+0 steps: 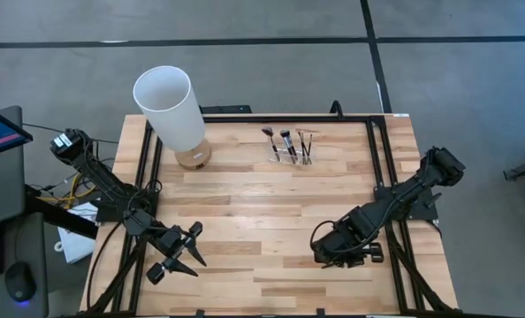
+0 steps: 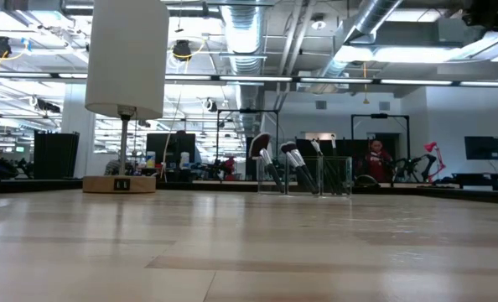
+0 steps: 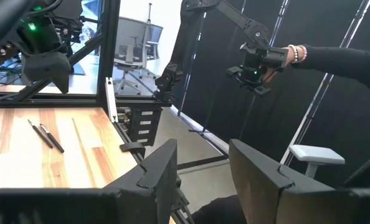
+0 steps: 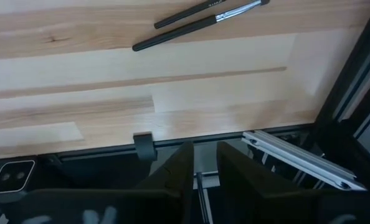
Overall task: Put items in baskets/containers
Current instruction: Put the black liner brush into the transparent organizer
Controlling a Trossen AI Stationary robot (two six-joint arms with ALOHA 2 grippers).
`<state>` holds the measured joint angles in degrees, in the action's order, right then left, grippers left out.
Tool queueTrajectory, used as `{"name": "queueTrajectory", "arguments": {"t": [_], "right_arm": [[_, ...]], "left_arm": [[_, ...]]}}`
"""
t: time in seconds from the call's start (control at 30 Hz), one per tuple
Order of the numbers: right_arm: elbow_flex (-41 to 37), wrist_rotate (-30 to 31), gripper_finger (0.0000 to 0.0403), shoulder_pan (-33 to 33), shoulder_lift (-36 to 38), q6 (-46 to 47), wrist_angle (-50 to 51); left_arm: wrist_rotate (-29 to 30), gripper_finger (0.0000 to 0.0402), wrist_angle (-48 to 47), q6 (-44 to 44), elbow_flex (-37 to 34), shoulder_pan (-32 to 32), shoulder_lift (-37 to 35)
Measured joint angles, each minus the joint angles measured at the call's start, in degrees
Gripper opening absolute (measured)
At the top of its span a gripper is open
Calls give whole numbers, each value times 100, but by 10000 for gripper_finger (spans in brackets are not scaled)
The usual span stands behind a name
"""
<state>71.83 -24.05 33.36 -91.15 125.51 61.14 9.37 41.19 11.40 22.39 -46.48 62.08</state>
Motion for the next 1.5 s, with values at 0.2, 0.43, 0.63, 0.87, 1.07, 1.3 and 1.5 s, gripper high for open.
{"name": "queueTrajectory", "arguments": {"t": [0.2, 0.43, 0.63, 0.87, 1.07, 1.3, 1.5], "right_arm": [[0, 0, 82, 0, 0, 0, 2], [0, 2, 117, 0, 0, 7, -8], [0, 20, 124, 159, 0, 315, -85], [0, 122, 112, 402, 0, 590, -5], [0, 641, 107, 402, 0, 531, 292], [-34, 919, 107, 325, 0, 477, 569], [-372, 905, 113, 210, 0, 492, 441]], "left_arm": [[0, 143, 0, 0, 0, 0, 0], [-2, 143, 0, 1, 0, 1, 0], [-1, 143, -2, 2, 0, -39, 0], [-15, 143, -2, 2, 0, -50, 0], [1, 143, -2, 2, 0, -48, 0], [0, 143, -2, 2, -2, -37, 0], [0, 143, -4, 2, 0, -37, 0]]}}
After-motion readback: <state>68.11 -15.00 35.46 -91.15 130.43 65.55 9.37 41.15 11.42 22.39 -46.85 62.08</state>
